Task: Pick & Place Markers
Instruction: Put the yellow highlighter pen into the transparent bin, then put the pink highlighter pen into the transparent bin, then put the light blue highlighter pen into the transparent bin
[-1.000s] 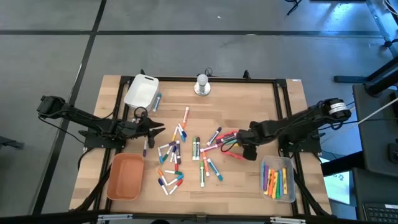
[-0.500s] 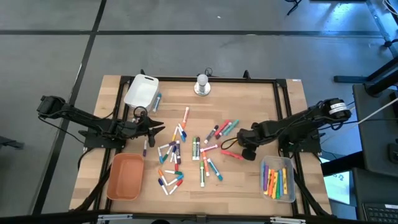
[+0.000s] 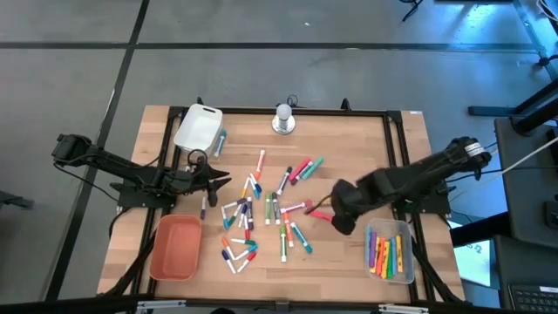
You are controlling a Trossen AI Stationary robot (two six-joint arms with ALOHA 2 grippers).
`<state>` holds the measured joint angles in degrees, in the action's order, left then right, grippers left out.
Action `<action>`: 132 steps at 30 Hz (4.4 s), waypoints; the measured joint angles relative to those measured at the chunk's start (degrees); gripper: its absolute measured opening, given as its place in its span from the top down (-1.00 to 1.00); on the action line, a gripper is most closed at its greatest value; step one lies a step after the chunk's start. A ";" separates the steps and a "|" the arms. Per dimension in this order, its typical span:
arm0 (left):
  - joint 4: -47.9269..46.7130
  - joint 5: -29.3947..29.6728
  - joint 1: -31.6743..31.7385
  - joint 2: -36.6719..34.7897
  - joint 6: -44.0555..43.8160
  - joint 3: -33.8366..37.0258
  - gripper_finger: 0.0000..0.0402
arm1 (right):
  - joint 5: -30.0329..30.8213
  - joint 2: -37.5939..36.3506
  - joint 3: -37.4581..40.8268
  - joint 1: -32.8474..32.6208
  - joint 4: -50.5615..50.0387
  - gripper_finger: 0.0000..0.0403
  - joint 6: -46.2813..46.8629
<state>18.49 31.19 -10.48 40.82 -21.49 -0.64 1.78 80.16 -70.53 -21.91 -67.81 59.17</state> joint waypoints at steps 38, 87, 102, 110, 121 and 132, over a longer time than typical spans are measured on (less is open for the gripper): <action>-6.31 -1.22 0.00 0.02 -7.84 0.04 0.49 | -15.87 7.24 5.32 -34.03 -4.16 0.06 61.62; -8.69 -2.18 0.01 0.02 -8.83 0.04 0.49 | -2.67 27.91 3.39 4.15 16.21 0.69 -29.07; -9.67 -2.78 0.02 0.02 -9.79 0.04 0.49 | 4.05 16.60 -13.52 -6.80 -16.47 0.69 11.98; -10.38 -4.97 0.02 0.31 -11.58 0.06 0.49 | -3.31 12.79 -14.84 -19.06 -22.61 0.69 36.54; -10.70 -3.66 0.02 0.72 -11.86 0.07 0.49 | -19.39 13.11 -1.34 -27.64 -20.41 0.36 44.88; -10.65 -1.60 0.02 0.72 -12.27 0.07 0.49 | -14.57 12.24 0.67 -27.60 -15.83 0.08 39.74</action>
<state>7.85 29.59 -10.46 41.54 -33.76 -0.58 -12.79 92.40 -69.86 -49.52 -83.64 98.92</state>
